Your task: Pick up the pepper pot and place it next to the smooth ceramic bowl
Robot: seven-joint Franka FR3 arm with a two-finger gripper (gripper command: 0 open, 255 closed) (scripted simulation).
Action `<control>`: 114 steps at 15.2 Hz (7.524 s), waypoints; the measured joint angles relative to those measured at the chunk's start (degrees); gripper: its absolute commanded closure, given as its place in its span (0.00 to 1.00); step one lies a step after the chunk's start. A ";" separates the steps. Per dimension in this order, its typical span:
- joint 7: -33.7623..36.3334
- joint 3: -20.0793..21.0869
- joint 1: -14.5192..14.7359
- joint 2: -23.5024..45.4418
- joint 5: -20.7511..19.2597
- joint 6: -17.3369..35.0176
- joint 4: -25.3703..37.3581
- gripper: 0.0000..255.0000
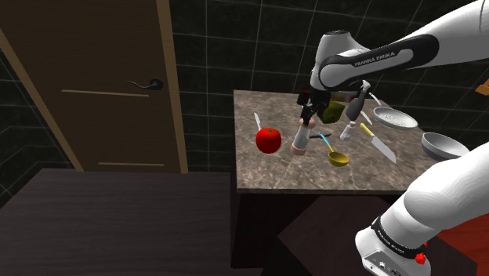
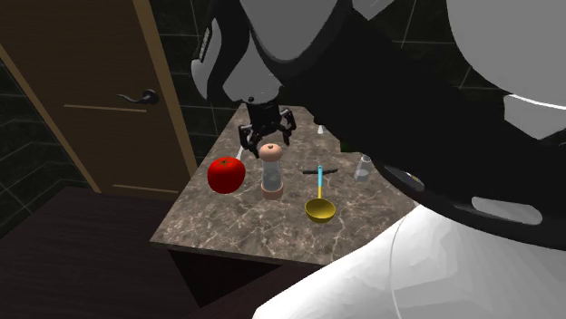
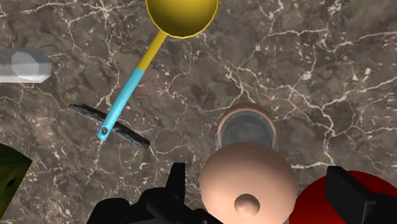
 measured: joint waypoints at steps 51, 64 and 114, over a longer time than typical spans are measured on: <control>-3.16 0.12 0.19 -3.83 1.35 -19.06 15.49 1.00; -4.50 0.37 0.23 -3.13 1.67 -29.04 26.25 1.00; -58.65 -44.59 -10.43 -22.26 -21.36 -34.88 30.20 1.00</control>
